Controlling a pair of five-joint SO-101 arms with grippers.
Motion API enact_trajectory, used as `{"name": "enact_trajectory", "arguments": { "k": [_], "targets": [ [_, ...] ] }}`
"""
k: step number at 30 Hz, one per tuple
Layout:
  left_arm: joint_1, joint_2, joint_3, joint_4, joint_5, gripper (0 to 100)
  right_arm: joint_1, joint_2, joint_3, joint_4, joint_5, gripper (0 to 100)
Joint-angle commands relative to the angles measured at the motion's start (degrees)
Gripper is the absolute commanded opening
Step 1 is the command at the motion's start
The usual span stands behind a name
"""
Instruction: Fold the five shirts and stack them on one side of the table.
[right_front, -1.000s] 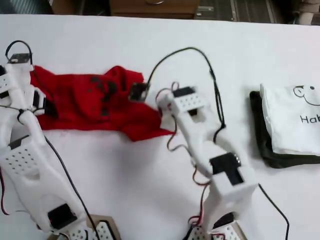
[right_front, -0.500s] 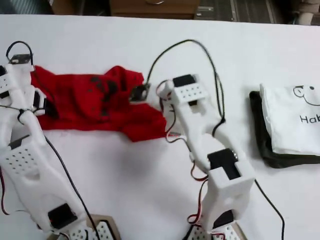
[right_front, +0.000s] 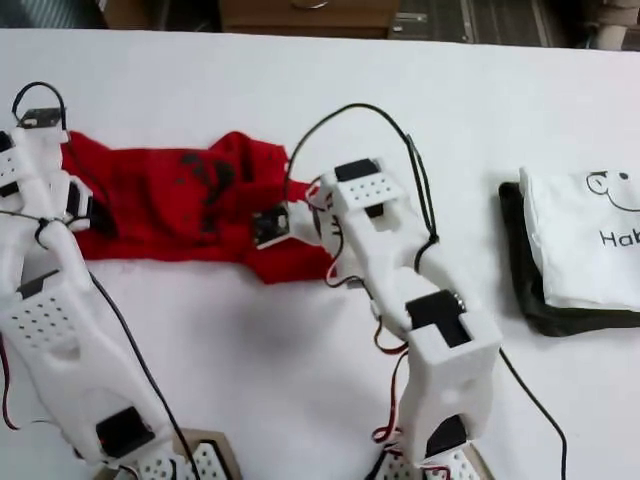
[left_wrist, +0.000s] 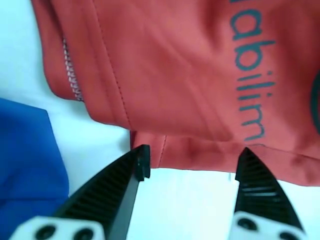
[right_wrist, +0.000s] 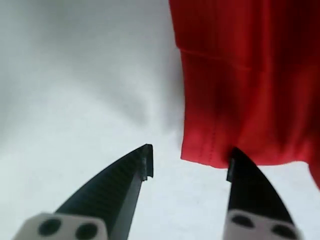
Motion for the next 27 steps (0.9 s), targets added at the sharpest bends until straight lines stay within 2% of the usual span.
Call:
{"name": "enact_trajectory", "arguments": {
  "k": [1, 11, 17, 20, 23, 27],
  "targets": [
    [-0.26, -0.62, -0.31, 0.26, -0.44, 29, -0.31, 0.13, -0.35, 1.01, 0.44, 24.7],
    [-0.18, -0.53, -0.48, 0.26, -0.44, 29, -0.04, 4.0, 1.41, -3.82, 0.44, 24.7],
    [-0.18, -0.62, -0.31, 0.35, -0.44, 29, 0.13, 9.1, -3.08, -3.56, -1.41, 24.6],
    [-0.26, -0.62, -0.48, 0.62, -0.44, 29, -0.13, 9.1, -4.75, -3.82, -2.29, 16.8],
    [-0.26, -0.62, -0.57, 0.62, -0.44, 29, 0.22, 9.1, -6.42, -5.23, -4.66, 0.9],
    [-0.26, -0.62, -0.4, 0.62, -0.44, 29, 1.01, 9.1, -7.65, -6.46, -8.09, 1.8]
  ]
}}
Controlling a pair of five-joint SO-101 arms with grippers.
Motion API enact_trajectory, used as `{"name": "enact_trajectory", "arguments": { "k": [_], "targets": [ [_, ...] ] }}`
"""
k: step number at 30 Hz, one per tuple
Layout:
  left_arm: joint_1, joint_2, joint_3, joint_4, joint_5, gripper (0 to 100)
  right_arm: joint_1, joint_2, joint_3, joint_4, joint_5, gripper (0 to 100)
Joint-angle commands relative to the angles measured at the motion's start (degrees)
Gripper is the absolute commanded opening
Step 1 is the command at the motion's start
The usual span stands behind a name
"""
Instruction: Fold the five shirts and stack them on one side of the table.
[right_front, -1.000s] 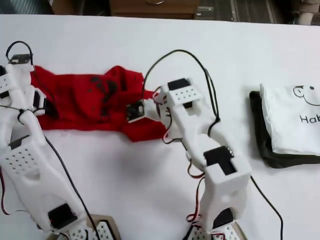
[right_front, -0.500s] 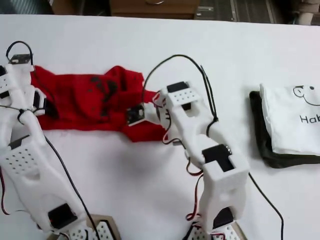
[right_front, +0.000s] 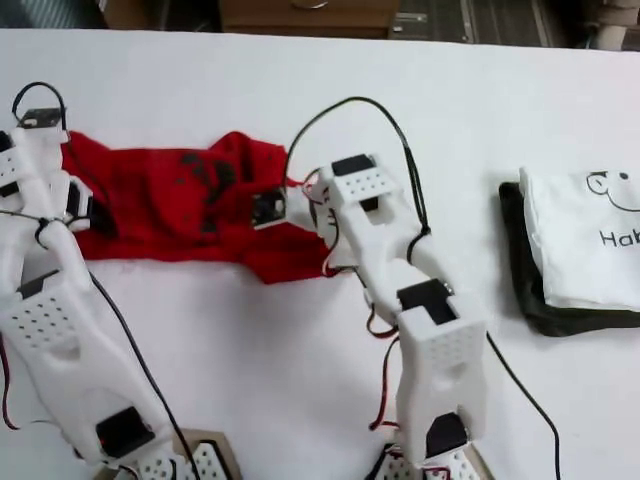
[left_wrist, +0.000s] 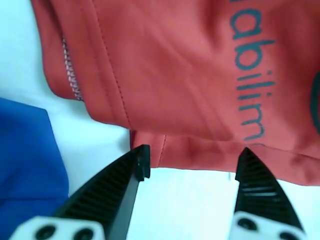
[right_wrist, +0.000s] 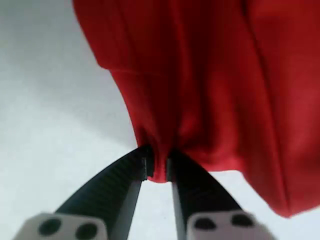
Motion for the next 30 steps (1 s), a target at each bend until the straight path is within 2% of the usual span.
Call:
{"name": "enact_trajectory", "arguments": {
  "k": [1, 4, 11, 15, 19, 21, 25, 30],
  "targets": [
    [-0.26, -0.62, -0.31, 0.44, -0.44, 29, 0.4, 0.13, -1.58, -0.22, -1.32, 2.0],
    [-0.35, -0.62, -0.31, 0.53, -0.44, 29, 0.75, -0.57, -2.73, 0.31, -1.32, 2.0],
    [-0.18, -0.62, -0.22, 0.44, -0.44, 29, 1.1, -9.98, -13.36, 13.76, -1.32, 2.0],
    [0.7, -0.53, -0.22, 0.26, -0.44, 29, 0.66, -12.44, -13.45, 14.73, -1.32, 2.3],
    [1.85, -0.53, -0.22, 0.35, -0.44, 29, 0.4, -8.22, -10.11, 12.53, -1.32, 2.6],
    [1.93, -0.53, -0.22, 0.35, -0.44, 29, 0.22, -5.49, -9.14, 11.38, -1.76, 6.7],
    [1.93, -0.53, -0.22, 0.35, -0.44, 29, -1.19, -3.21, -7.91, 12.0, -3.78, 23.8],
    [1.67, -0.62, -0.22, 0.35, -0.44, 29, -1.63, -8.4, -6.59, 16.48, -3.69, 23.1]
  ]
}}
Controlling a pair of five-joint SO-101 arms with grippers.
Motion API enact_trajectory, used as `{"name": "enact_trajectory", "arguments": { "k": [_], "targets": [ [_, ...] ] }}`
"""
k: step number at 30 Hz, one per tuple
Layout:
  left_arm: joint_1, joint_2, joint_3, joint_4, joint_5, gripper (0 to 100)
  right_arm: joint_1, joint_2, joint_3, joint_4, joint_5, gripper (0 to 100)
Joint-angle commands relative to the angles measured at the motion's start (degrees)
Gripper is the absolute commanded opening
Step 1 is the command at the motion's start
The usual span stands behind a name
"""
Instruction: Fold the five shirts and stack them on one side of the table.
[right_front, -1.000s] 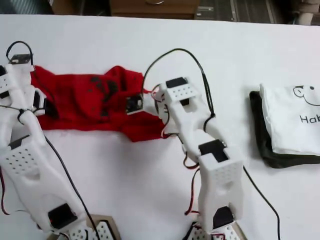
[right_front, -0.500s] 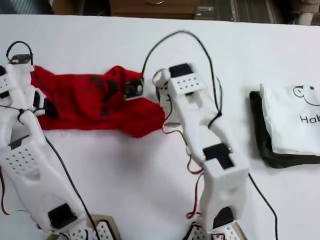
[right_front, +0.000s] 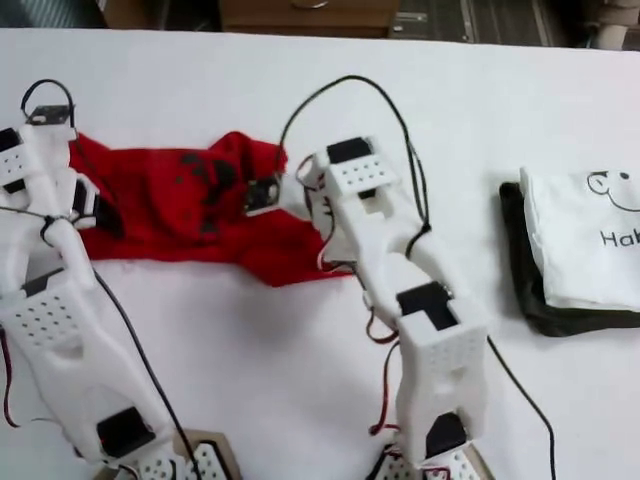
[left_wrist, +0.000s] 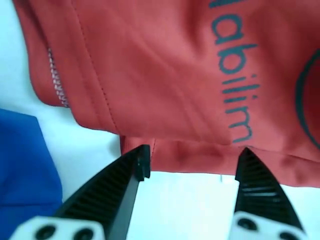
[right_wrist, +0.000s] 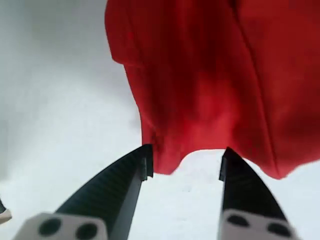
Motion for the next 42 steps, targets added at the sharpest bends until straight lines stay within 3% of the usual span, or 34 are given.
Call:
{"name": "enact_trajectory", "arguments": {
  "k": [1, 6, 13, 26, 36, 42],
  "targets": [
    [0.18, -0.62, -0.22, 0.35, -0.44, 29, -0.22, -6.64, 2.99, 2.07, -0.53, 22.9],
    [0.18, -0.62, -0.4, 0.09, -0.53, 29, -1.45, -15.16, 17.85, -0.22, -0.53, 22.5],
    [0.18, -0.62, -0.31, 0.0, -2.81, 29, -6.99, -25.98, 34.81, -15.52, -0.53, 22.6],
    [-1.14, -0.62, -0.31, 0.09, -2.99, 29, -4.44, -17.19, 34.37, -20.97, -0.53, 22.6],
    [-1.41, -0.62, -0.31, 0.09, -2.99, 29, -4.0, -27.03, 34.81, -14.11, -0.53, 22.6],
    [-1.23, -0.62, -0.31, 0.09, -2.99, 29, -4.79, -27.21, 37.71, -16.4, -0.53, 22.6]
  ]
}}
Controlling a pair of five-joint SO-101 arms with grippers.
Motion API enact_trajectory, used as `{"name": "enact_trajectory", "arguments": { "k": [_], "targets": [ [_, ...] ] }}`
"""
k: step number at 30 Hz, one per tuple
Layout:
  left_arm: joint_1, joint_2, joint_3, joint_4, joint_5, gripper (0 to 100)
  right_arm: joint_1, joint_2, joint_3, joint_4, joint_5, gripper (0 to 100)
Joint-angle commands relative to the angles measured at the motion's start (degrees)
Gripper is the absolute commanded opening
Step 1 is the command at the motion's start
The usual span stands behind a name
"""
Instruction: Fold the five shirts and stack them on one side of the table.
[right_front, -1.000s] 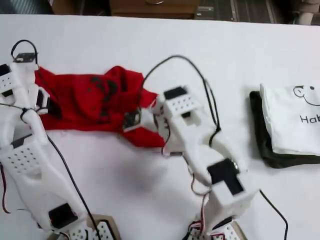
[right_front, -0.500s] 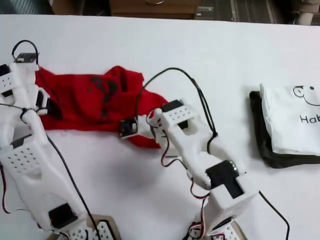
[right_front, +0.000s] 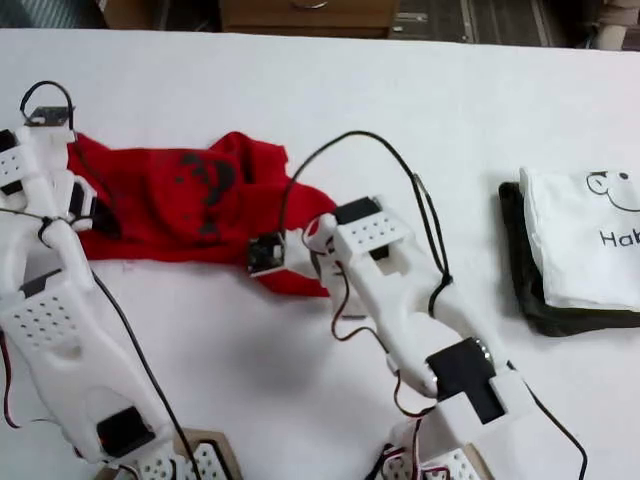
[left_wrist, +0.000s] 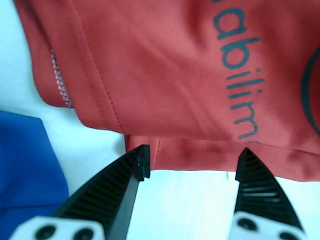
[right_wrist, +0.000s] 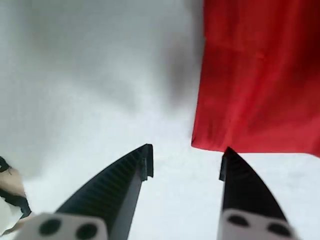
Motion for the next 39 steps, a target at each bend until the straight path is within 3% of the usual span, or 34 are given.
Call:
{"name": "enact_trajectory", "arguments": {
  "k": [1, 11, 21, 23, 27, 39],
  "targets": [
    [-0.53, -0.62, -0.31, 0.09, -0.35, 29, -0.66, -2.95, 1.05, -1.8, 0.0, 22.6],
    [-0.62, -0.62, -0.31, 0.44, -0.35, 29, -0.4, 4.0, 1.41, -9.98, 0.09, 22.6],
    [-1.05, -0.62, -0.31, 0.53, -0.35, 29, -0.4, 12.09, -4.66, -8.66, 0.0, 22.4],
    [-1.05, -0.62, -0.31, 0.53, -0.35, 29, -0.31, 12.35, -5.63, -8.75, 0.0, 18.9],
    [-1.05, -0.62, -0.31, 0.35, -0.35, 29, 0.84, 12.44, -7.03, -8.92, 0.0, 0.5],
    [-0.7, -0.53, -0.22, 0.53, -0.26, 29, 7.78, 11.74, -13.36, -6.81, 0.0, 2.0]
  ]
}}
